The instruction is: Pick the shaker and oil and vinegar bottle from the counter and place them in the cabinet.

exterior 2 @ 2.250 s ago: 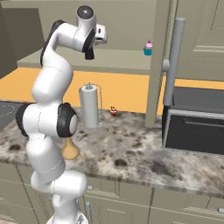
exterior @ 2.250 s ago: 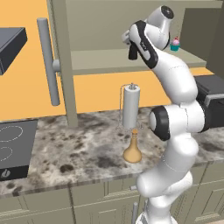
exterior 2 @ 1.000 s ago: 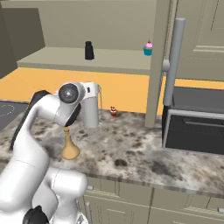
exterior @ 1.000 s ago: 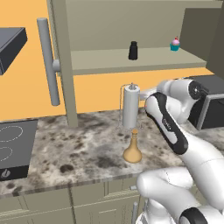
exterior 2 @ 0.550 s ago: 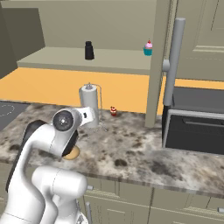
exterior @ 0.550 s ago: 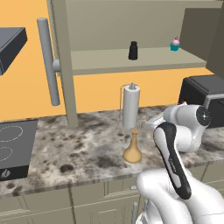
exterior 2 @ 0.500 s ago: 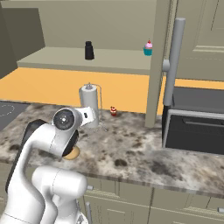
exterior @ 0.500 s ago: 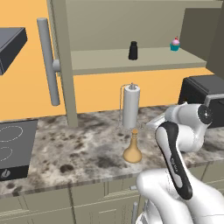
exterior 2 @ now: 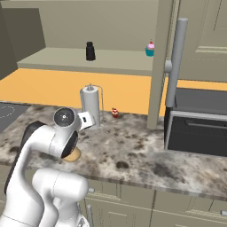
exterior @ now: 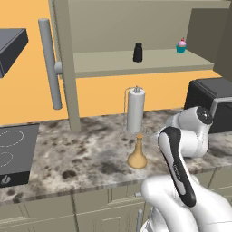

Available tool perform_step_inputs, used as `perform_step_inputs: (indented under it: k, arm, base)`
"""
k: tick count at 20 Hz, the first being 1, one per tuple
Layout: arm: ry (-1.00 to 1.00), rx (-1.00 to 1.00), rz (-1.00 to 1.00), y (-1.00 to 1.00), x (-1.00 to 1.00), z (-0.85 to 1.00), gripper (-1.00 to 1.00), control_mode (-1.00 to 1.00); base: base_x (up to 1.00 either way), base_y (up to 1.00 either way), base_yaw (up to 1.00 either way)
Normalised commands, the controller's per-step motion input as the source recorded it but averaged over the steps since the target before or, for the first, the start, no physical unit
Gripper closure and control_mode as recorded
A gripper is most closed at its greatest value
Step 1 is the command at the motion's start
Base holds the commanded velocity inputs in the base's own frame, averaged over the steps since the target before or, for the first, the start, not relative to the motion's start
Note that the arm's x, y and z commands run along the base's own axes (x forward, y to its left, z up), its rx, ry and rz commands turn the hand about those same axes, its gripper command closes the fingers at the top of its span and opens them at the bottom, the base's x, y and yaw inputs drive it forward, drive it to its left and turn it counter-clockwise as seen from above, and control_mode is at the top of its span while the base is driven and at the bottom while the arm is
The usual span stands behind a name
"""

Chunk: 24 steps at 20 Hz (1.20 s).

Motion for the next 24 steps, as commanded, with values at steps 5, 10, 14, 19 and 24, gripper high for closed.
perform_step_inputs:
  k: [5,10,14,19,24]
  arm:
    - [0.04,0.0,0.0,0.51,0.18,-0.28,-1.0,-1.0]
    - [0.06,0.0,0.0,0.39,0.1,-0.38,-1.0,-1.0]
    - [0.03,0.0,-0.01,0.1,0.0,-0.32,-1.0,-1.0]
    - [0.02,0.0,-0.03,0.09,0.0,-0.14,-1.0,-1.0]
    - [0.0,0.0,-0.03,0.03,0.0,-0.1,-1.0,-1.0]
  base:
    - [0.0,0.0,0.0]
    - [0.0,0.0,0.0]
    - [0.0,0.0,0.0]
    - [0.0,0.0,0.0]
    - [0.0,0.0,0.0]
